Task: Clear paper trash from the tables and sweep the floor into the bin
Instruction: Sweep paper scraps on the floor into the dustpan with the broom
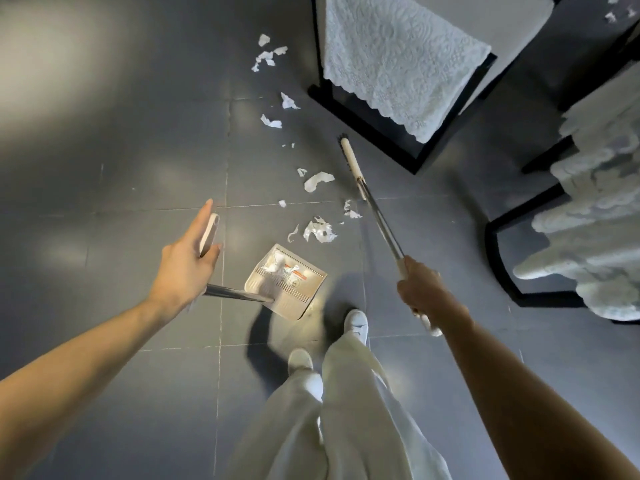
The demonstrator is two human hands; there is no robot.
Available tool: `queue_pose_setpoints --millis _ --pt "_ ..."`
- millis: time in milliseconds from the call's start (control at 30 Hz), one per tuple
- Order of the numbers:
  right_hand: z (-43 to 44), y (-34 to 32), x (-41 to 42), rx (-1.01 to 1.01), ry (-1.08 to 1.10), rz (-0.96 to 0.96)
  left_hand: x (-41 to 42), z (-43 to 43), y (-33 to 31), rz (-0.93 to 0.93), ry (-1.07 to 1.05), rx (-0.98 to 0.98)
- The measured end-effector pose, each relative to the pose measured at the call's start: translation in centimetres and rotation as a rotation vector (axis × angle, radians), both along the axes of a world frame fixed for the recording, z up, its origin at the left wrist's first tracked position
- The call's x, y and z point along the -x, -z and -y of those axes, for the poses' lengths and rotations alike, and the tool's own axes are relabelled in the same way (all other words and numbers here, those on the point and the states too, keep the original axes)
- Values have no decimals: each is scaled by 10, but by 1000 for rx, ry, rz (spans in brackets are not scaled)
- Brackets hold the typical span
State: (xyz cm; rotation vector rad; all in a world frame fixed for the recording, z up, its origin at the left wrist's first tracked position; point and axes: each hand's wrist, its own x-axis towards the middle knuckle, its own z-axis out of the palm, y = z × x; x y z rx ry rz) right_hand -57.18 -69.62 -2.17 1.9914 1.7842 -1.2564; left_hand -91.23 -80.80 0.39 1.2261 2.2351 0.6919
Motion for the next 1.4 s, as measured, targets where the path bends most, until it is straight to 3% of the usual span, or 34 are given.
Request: queue_pose_setpoints --millis 100,267,500,700,1067,1233,1400 --pt "-28 11 -1 100 -56 69 1 -6 -1 23 -49 15" --pt "-48 21 -7 481 219 -20 16 -16 4 39 -116 80" --pt "-29 34 10 267 79 14 55 -10 8 -61 -76 4" --pt "4 41 53 176 -16 182 93 -31 20 -58 37 -27" --pt "84 -8 120 422 -57 26 115 -86 19 25 188 -34" --pt "72 -44 118 407 15 -12 134 -85 17 9 211 -25" --pt "35 -55 135 263 -6 47 155 -98 15 -16 156 -39"
